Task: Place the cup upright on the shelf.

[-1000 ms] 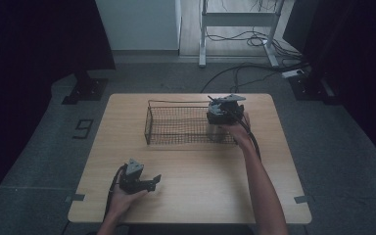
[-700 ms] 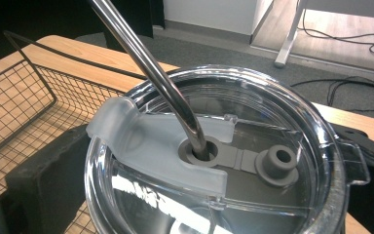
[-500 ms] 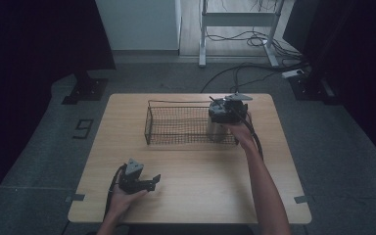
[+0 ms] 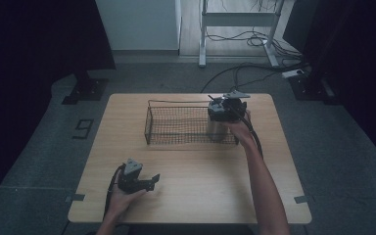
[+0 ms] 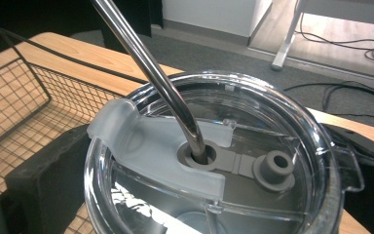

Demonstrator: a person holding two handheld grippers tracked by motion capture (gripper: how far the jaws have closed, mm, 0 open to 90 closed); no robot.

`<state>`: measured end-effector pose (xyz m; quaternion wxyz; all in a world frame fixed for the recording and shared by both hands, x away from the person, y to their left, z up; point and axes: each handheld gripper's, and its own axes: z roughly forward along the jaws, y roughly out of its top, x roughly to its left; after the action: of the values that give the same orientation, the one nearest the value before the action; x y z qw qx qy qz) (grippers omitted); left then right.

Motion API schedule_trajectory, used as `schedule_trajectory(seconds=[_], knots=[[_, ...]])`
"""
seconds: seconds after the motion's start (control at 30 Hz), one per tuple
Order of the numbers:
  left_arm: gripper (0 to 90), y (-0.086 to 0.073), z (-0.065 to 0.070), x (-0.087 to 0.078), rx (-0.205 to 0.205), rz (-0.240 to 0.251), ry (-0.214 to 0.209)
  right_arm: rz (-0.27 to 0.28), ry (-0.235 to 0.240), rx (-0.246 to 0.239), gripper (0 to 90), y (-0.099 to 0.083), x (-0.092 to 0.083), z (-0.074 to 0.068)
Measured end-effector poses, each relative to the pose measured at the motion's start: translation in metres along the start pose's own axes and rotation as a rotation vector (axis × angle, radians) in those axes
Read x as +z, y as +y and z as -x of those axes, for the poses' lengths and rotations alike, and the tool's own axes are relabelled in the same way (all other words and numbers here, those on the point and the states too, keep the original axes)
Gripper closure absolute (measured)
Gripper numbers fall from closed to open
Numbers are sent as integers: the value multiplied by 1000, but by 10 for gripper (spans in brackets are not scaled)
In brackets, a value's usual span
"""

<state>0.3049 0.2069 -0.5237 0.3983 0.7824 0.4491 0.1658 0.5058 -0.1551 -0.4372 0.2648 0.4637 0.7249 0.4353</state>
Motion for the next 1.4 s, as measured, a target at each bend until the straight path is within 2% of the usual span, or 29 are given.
schedule_trajectory(seconds=[0.1, 0.33, 0.43, 0.53, 0.67, 0.77, 0.87, 1.07, 1.4], knots=[[156, 0, 0, 0, 0, 0, -1, -5, -6, -11, 0, 3, 2, 0], [153, 0, 0, 0, 0, 2, -8, 23, 27, 5, 0, 4, 1, 2], [153, 0, 1, 0, 2, 2, -10, 49, 41, 17, 0, 7, -3, 5], [153, 0, 1, 0, 0, 2, -10, 54, 35, 11, 0, 7, -6, 5], [153, 0, 1, 0, 1, 2, -10, 102, 29, 17, 0, 12, -15, 5], [153, 0, 2, 1, 2, 1, -11, 107, 24, 17, 0, 13, -21, 8], [153, 0, 2, 1, 3, -1, -11, 96, 17, 16, 0, 11, -26, 12], [153, 0, 2, 2, 8, -5, -10, 109, 37, 16, 0, 2, -41, 16], [153, 1, 2, 2, 6, -8, -7, 114, 46, 7, 0, -17, -65, 14]])
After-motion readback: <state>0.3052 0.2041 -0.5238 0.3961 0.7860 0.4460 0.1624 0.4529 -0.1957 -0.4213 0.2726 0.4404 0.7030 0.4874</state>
